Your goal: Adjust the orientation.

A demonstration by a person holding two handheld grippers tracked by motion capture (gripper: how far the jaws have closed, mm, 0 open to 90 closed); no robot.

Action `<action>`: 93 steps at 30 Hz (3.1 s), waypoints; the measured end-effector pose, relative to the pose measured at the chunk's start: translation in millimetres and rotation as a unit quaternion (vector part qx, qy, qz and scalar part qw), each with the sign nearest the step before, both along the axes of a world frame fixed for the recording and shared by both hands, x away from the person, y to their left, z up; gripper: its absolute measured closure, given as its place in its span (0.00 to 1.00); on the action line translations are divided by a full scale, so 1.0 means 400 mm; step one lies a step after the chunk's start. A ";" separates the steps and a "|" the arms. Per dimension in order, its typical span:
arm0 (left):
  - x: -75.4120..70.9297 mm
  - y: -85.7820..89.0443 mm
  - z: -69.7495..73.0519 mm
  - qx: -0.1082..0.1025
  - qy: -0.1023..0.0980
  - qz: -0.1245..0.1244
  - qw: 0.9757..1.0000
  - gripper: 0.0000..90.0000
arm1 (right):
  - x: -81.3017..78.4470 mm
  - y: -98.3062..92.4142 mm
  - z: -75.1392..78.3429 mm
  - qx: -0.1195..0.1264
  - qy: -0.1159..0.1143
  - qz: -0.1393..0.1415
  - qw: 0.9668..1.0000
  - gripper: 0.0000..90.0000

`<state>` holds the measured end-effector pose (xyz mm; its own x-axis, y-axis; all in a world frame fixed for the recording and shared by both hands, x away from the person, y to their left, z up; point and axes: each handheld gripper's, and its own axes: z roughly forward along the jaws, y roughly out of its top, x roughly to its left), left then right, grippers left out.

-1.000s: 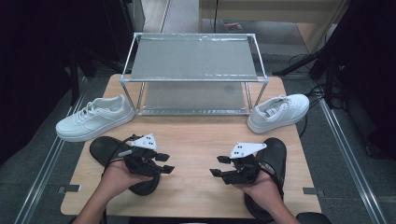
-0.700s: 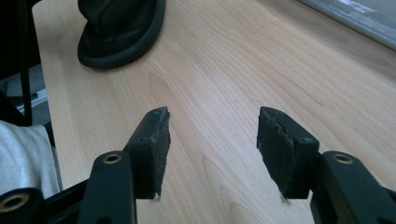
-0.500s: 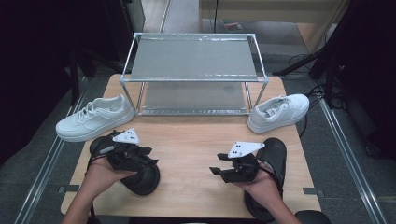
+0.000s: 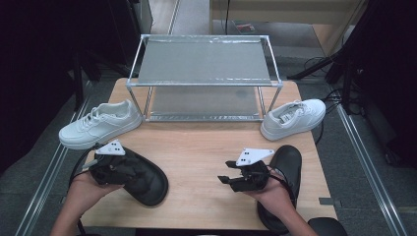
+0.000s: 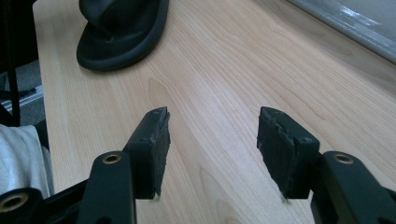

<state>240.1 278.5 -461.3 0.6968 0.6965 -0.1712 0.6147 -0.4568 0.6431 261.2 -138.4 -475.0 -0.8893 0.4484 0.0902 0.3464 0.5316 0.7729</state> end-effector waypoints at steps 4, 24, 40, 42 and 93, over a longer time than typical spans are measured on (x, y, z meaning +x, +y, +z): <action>-0.026 0.020 -0.008 0.000 0.001 0.004 1.000 0.48 | 0.003 0.004 -0.001 0.001 -0.002 0.005 1.000 0.50; -0.025 -0.016 -0.099 0.015 0.066 -0.010 0.998 0.48 | 0.002 0.016 -0.002 -0.005 -0.006 0.010 1.000 0.49; -0.008 -0.028 -0.085 -0.033 0.103 0.004 0.994 0.69 | 0.002 0.013 0.000 -0.002 -0.011 0.009 1.000 0.48; -0.009 -0.028 -0.079 -0.043 0.099 0.004 0.994 0.69 | 0.002 0.013 0.000 -0.001 -0.012 0.010 1.000 0.48; 0.190 -0.487 -0.068 -0.048 0.113 -0.032 0.992 0.68 | -0.011 -0.024 0.005 0.021 -0.013 -0.014 1.000 0.47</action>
